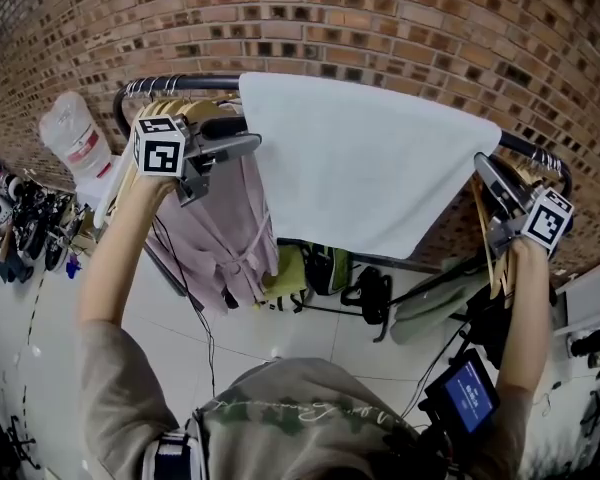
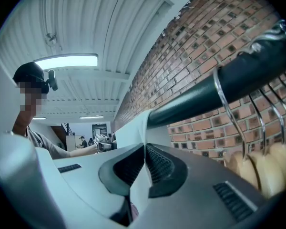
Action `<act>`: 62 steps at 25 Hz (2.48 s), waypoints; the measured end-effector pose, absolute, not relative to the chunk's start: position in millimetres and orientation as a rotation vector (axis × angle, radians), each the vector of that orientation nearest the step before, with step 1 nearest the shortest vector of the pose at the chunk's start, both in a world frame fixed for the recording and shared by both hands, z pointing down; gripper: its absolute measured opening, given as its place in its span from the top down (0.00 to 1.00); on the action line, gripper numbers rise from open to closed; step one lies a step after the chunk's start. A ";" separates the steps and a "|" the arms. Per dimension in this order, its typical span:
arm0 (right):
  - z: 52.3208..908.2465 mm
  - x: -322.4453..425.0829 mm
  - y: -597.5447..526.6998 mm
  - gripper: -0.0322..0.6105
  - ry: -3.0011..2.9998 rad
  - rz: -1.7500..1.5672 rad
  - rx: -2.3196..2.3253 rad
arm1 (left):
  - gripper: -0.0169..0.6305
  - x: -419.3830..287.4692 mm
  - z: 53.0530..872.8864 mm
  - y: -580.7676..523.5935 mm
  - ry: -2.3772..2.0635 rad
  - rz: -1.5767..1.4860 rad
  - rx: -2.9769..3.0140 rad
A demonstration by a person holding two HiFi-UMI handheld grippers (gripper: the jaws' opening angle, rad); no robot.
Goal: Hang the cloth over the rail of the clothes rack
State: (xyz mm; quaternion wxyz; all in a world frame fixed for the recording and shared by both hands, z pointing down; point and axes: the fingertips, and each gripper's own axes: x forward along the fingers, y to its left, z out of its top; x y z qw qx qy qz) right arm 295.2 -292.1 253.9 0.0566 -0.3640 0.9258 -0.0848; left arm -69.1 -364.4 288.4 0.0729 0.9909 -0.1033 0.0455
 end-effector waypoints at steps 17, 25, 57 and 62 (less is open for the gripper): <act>248.1 291.1 -287.3 0.92 2.805 -0.249 -1.083 | 0.94 -75.6 252.3 -356.4 -0.222 -0.002 2.981; 230.8 288.1 -284.0 0.92 2.799 -0.209 -1.043 | 0.94 -91.1 217.4 -373.9 -0.297 -0.264 2.870; 343.1 281.6 -296.4 0.83 2.945 -0.396 -1.144 | 0.84 -68.3 346.0 -364.8 -0.257 0.220 2.925; 334.9 272.3 -292.0 0.92 2.926 -0.378 -1.070 | 0.84 -67.0 348.0 -373.4 -0.266 0.151 2.897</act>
